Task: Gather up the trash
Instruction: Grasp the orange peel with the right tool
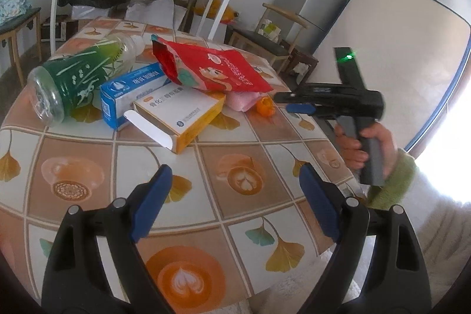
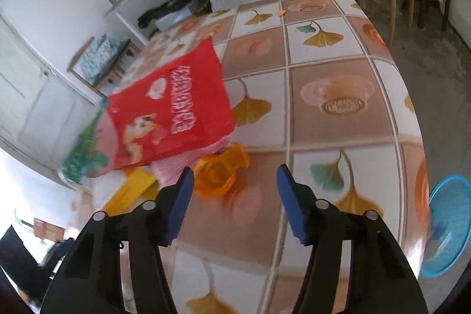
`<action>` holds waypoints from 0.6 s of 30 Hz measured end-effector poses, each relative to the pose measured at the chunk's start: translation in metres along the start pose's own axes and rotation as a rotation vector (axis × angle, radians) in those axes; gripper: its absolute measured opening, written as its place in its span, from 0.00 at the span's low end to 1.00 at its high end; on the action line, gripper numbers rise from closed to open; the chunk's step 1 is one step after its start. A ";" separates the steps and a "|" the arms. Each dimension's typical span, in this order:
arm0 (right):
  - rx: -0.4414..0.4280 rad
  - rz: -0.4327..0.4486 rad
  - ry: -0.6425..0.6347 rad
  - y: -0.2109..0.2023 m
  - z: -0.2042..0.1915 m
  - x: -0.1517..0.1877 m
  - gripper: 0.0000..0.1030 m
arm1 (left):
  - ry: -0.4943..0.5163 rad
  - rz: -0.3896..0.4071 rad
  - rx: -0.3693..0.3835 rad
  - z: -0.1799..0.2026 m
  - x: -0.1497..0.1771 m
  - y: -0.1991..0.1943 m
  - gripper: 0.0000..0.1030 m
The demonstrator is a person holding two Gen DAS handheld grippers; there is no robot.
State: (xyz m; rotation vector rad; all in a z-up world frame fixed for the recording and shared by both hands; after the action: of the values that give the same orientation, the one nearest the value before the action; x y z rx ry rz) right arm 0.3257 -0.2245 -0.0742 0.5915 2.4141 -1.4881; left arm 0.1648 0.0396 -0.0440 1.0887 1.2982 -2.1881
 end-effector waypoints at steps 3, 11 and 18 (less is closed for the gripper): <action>0.038 -0.014 -0.057 0.014 -0.002 -0.002 0.47 | -0.003 -0.009 0.013 -0.002 0.000 0.004 0.81; 0.043 -0.031 -0.195 0.021 -0.023 0.006 0.24 | -0.018 -0.013 0.039 -0.004 -0.004 0.010 0.81; 0.063 -0.022 -0.195 0.018 -0.028 0.015 0.06 | -0.039 -0.022 0.006 -0.010 -0.001 0.010 0.81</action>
State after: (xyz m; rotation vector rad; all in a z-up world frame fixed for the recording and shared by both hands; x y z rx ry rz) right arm 0.3205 -0.1891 -0.0824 0.4118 2.2404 -1.5571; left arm 0.1767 0.0429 -0.0518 1.0337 1.2939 -2.2194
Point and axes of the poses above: each gripper's, at about its wrist camera, not at the fingertips, and y roughly the way its jaws point, z to its right, x to its underside, the point moved 4 cm from there along y, roughly the way its jaws point, and after that the axes turned 9 degrees about y, right-handed, at the moved point
